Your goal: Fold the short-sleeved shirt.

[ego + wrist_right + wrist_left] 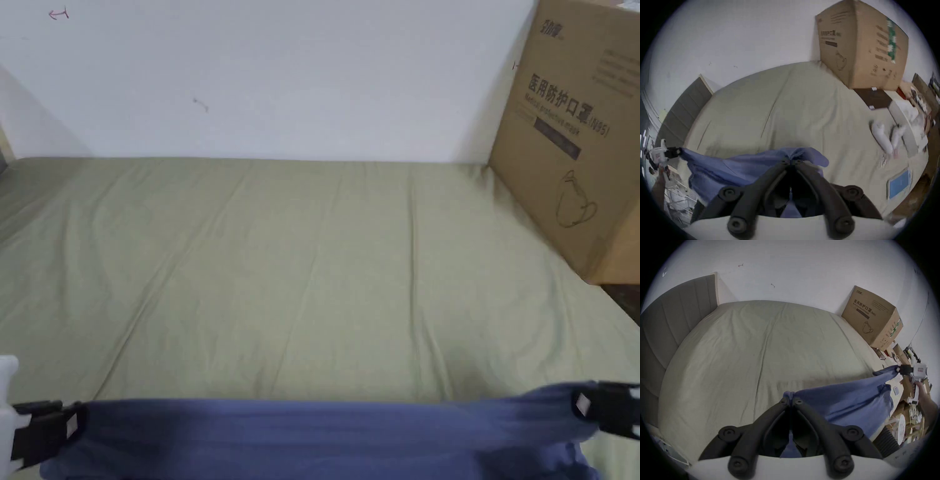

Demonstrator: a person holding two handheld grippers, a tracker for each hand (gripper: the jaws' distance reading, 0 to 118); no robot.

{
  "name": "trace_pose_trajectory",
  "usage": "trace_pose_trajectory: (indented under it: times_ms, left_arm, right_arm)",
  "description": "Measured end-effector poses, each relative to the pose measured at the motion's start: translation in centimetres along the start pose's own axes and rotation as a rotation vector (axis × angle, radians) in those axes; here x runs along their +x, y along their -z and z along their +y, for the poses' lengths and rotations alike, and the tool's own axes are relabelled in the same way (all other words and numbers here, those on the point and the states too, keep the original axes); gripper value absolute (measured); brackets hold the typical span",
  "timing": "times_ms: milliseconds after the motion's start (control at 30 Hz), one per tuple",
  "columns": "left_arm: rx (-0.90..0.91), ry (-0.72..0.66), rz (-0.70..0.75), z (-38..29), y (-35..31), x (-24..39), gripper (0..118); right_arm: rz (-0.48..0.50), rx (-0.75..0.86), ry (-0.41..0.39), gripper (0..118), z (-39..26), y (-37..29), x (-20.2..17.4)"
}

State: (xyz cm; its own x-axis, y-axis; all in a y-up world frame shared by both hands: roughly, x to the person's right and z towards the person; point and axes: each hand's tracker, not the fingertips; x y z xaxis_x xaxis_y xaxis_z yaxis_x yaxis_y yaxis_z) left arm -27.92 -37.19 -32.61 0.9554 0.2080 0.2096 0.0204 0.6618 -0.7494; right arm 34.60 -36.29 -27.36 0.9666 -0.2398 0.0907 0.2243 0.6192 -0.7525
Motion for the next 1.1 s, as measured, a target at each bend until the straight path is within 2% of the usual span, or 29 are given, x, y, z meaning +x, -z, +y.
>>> trace_pose_trajectory:
  times_ms: [67, 233, 367, 433, 500, 533, 567, 600, 633, 667, 700, 733, 867, 900, 933, 1000, 1033, 1067, 1100]
  left_arm:
    - [-0.018, -0.004, -0.021, -1.8, -1.3, 0.2, 1]
    - [-0.095, 0.033, -0.018, -7.6, -2.3, 0.9, 1]
    - [-0.164, -0.081, -0.025, -10.8, -1.1, 0.1, 1]
    - [-0.157, -0.097, -0.022, -11.5, -1.0, 0.0, 7]
    - [-0.151, -0.114, -0.016, -11.5, -1.1, 0.1, 32]
    - [-0.150, -0.121, -0.014, -11.4, -1.3, 0.3, 38]
    - [-0.132, -0.124, -0.011, -11.1, -1.7, 0.7, 45]
    - [-0.110, -0.125, -0.014, -10.7, -2.2, 1.1, 57]
    - [-0.089, -0.124, -0.021, -10.4, -2.2, 0.9, 80]
    - [-0.067, -0.125, -0.023, -9.8, -2.5, 1.4, 113]
    - [-0.024, -0.124, -0.017, -9.2, -2.9, 2.0, 118]
    - [0.072, -0.135, -0.044, -8.1, -4.1, 2.4, 113]
    - [0.159, -0.131, -0.044, -5.6, -5.1, 2.6, 115]
    - [0.180, -0.115, -0.027, -5.5, -6.1, 6.5, 115]
    - [0.183, -0.094, -0.015, -5.1, -6.3, 7.3, 115]
    - [0.189, -0.027, 0.017, -4.8, -6.3, 8.3, 105]
    - [0.201, 0.002, 0.041, -5.1, -6.0, 8.2, 90]
    - [0.214, 0.028, 0.053, -5.0, -6.2, 8.7, 54]
    - [0.213, 0.037, 0.048, -4.9, -6.3, 9.1, 22]
  right_arm:
    - [0.020, -0.003, 0.029, 0, -2.7, -1.6, 0.8]
    - [-0.024, -0.098, 0.075, 0, -8.8, -1.4, 2.3]
    - [-0.046, -0.144, 0.085, 0, -11.3, 0.3, 2.5]
    - [-0.064, -0.133, 0.065, 3, -11.7, 0.7, 2.5]
    - [-0.115, -0.119, 0.028, 38, -11.2, 0.8, 2.4]
    - [-0.134, -0.105, 0.021, 65, -11.0, 0.9, 2.7]
    - [-0.138, -0.086, 0.021, 98, -10.6, 0.6, 2.4]
    - [-0.128, -0.060, 0.024, 111, -10.1, 0.1, 2.2]
    - [-0.115, -0.034, 0.027, 115, -9.5, -0.4, 1.9]
    - [-0.106, 0.004, 0.024, 115, -9.1, -1.3, 1.0]
    - [-0.100, 0.033, 0.013, 115, -8.5, -1.8, 0.5]
    - [-0.093, 0.062, -0.005, 115, -8.0, -2.3, -0.1]
    - [-0.108, 0.145, -0.087, 115, -6.3, -4.0, -3.9]
    - [-0.102, 0.151, -0.101, 115, -6.0, -4.1, -4.7]
    - [-0.089, 0.172, -0.116, 115, -6.1, -4.3, -5.9]
    - [-0.058, 0.238, -0.140, 112, -5.8, -4.6, -7.2]
    - [-0.044, 0.259, -0.146, 105, -5.7, -4.6, -7.6]
    - [-0.037, 0.261, -0.155, 84, -5.8, -4.7, -8.7]
    - [-0.020, 0.269, -0.153, 53, -5.6, -4.7, -9.2]
